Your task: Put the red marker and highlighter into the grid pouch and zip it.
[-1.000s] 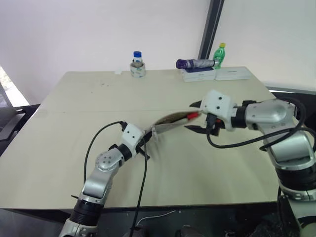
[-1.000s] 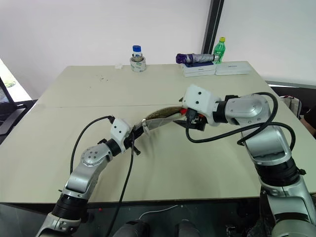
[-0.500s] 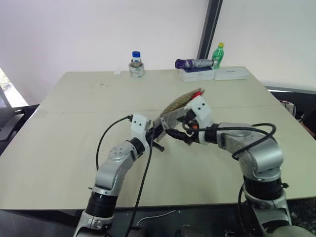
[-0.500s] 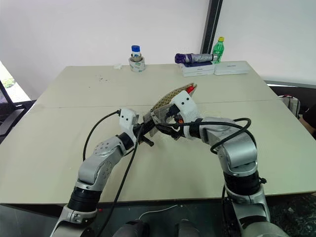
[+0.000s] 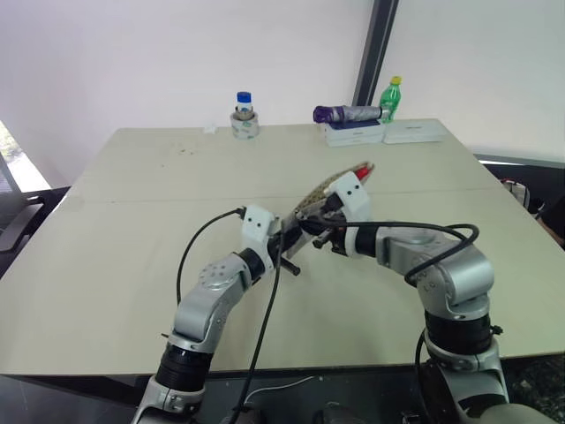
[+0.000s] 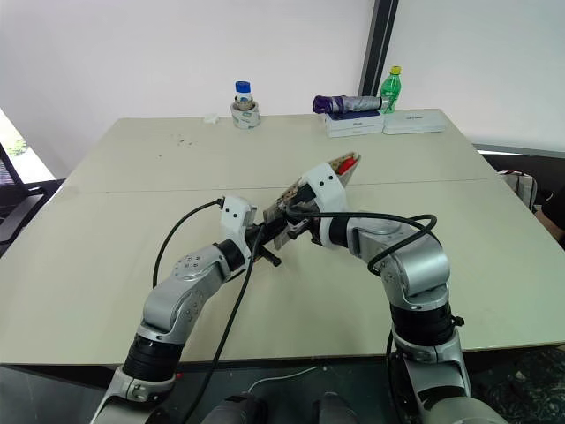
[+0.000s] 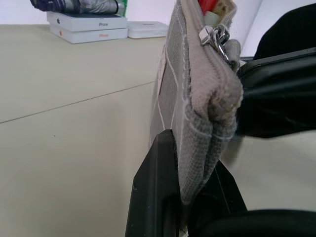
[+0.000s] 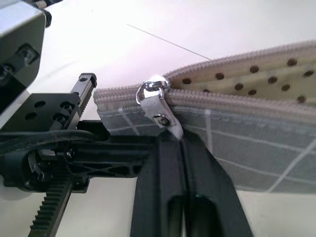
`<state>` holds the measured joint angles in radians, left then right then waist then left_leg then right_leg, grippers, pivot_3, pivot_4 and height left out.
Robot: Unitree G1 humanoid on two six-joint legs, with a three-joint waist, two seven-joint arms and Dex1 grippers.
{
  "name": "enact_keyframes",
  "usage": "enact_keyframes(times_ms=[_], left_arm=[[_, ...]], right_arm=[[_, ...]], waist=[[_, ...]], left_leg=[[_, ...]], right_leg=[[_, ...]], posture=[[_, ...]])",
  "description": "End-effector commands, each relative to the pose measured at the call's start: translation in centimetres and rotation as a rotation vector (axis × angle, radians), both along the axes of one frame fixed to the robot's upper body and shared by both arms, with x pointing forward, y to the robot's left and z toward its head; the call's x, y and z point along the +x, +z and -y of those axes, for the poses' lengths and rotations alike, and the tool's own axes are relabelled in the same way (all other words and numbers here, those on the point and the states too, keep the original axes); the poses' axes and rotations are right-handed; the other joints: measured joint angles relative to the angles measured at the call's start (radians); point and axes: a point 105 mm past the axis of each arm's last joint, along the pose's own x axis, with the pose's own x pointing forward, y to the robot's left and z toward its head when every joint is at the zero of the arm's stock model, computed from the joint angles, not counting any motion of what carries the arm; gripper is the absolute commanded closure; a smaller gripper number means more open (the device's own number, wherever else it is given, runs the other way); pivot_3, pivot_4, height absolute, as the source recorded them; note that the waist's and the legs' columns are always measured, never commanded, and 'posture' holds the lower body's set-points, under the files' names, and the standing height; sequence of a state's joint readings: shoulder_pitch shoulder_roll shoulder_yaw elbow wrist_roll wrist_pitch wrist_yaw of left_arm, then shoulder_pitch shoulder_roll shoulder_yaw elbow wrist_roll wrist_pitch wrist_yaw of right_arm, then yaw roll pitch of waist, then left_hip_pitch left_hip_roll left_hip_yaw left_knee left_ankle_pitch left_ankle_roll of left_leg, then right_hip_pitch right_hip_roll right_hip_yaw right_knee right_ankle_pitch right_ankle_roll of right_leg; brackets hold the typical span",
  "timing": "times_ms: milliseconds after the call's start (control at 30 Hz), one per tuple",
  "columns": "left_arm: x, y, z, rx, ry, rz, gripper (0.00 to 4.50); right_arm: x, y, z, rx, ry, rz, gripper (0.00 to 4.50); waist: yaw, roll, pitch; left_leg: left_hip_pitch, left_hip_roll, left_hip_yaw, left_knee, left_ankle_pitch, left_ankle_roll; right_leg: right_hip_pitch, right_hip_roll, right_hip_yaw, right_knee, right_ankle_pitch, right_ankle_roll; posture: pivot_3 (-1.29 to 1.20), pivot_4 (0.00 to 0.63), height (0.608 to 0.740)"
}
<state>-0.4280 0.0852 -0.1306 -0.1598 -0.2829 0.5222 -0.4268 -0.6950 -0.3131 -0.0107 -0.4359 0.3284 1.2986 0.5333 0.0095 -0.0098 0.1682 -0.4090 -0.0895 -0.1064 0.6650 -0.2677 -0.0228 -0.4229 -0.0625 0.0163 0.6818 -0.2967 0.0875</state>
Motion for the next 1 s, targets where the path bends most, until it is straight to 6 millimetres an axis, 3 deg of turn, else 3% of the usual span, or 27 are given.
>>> enact_keyframes(times_ms=[33,300,433,600,800,867,900,1000], left_arm=[[-0.2,1.1,-0.6,0.011,0.016,0.061,4.50],[-0.3,-0.1,-4.1,0.162,0.017,0.112,4.50],[-1.3,-0.8,-5.7,0.234,-0.038,0.119,4.50],[-1.6,-1.4,-7.7,0.279,-0.026,0.110,4.50],[-2.0,-1.4,-8.4,0.297,-0.010,0.129,4.50],[-2.1,-1.6,-8.5,0.322,-0.012,0.146,4.50],[-2.1,-1.7,-8.9,0.349,-0.004,0.160,4.16],[-1.9,-1.8,-10.0,0.382,0.022,0.183,2.95]], right_arm=[[0.4,2.6,1.3,0.021,-0.040,0.092,4.45],[4.0,4.9,9.8,-0.113,-0.364,0.206,4.45],[5.1,4.7,12.5,-0.168,-0.461,0.225,4.45],[5.6,4.3,13.2,-0.185,-0.470,0.217,4.45],[5.3,3.7,11.9,-0.209,-0.372,0.239,4.45],[4.8,2.9,11.2,-0.190,-0.308,0.201,3.92],[4.4,2.4,11.0,-0.197,-0.280,0.190,3.63],[3.4,1.5,10.8,-0.231,-0.220,0.190,2.18]], waist=[[0.000,0.000,0.000],[0.000,0.000,0.000],[0.000,0.000,0.000],[-0.008,0.000,0.000],[-0.007,0.000,0.000],[-0.004,0.000,0.000],[-0.003,0.000,0.000],[-0.001,0.000,0.000]], left_leg=[[0.000,0.000,0.000,0.000,0.000,0.000],[0.000,0.000,0.000,-0.001,0.000,0.000],[0.000,0.000,0.000,-0.001,0.000,0.000],[0.000,0.001,0.000,-0.002,0.000,0.000],[0.000,0.001,0.000,-0.002,0.000,0.000],[0.000,0.001,0.000,-0.002,0.000,0.000],[0.000,0.001,0.000,-0.002,0.000,0.000],[0.000,0.001,0.000,-0.002,-0.001,0.002]], right_leg=[[0.000,0.000,0.000,0.000,0.000,0.000],[0.000,0.000,0.000,0.000,0.000,0.000],[0.000,0.000,0.000,-0.001,0.000,0.000],[0.000,0.000,0.000,-0.001,0.000,0.000],[0.000,0.000,0.000,-0.001,0.000,0.000],[0.000,0.000,0.000,-0.001,0.000,0.000],[0.000,0.000,0.000,-0.001,0.000,0.000],[0.000,0.000,0.000,-0.001,0.000,0.000]], posture=[[0.00,0.150,0.740],[0.00,0.150,0.740],[0.00,0.150,0.740],[0.00,0.150,0.740],[0.00,0.150,0.740],[0.00,0.150,0.740],[0.00,0.150,0.740],[0.00,0.150,0.740]])
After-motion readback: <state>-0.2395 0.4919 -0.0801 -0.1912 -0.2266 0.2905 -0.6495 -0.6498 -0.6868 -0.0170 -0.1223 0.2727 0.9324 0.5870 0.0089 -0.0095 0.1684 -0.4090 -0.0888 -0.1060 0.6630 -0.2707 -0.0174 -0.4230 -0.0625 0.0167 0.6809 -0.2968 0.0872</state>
